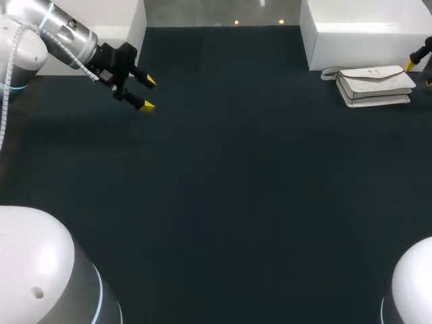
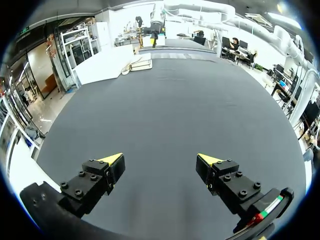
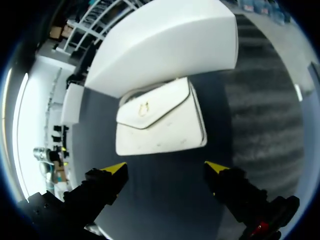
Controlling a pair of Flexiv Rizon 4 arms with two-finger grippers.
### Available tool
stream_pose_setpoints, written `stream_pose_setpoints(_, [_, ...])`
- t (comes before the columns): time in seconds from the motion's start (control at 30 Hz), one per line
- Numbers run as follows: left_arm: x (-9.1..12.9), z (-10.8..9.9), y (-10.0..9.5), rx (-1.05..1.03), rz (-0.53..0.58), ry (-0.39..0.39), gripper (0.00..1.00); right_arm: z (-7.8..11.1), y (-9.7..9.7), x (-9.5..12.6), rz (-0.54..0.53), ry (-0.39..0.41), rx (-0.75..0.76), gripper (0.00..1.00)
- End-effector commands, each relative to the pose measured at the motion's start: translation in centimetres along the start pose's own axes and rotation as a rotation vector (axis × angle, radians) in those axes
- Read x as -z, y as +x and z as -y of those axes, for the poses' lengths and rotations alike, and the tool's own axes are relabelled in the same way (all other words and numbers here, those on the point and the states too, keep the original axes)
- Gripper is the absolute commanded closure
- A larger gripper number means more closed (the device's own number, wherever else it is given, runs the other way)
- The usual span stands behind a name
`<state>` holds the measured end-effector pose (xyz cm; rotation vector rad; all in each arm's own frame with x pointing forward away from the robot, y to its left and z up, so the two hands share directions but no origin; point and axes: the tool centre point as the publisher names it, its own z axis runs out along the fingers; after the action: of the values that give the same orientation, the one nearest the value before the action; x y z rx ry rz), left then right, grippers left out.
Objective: Pick up the bag, open it, inspect its contents, close it, and place it on the opposite side
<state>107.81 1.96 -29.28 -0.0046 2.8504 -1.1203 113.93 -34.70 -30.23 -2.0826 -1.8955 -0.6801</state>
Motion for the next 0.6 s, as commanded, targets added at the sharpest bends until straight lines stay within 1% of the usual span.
stream_pose_setpoints(0.03, [-0.1, -0.1, 0.0, -0.001, 0.001, 0.002, 0.00, -1.7, -1.5, -1.0, -0.065, 0.064, -0.008, 0.00])
stream_pose_setpoints(0.33, [-0.1, -0.1, 0.0, -0.001, 0.001, 0.002, 0.00, -3.4, -3.8, -2.6, -0.109, 0.068, -0.048, 0.00])
stream_pose_setpoints(0.6, [-0.1, -0.1, 0.0, -0.001, 0.001, 0.002, 0.00, -5.3, -5.1, -3.6, -0.135, 0.073, -0.072, 0.00])
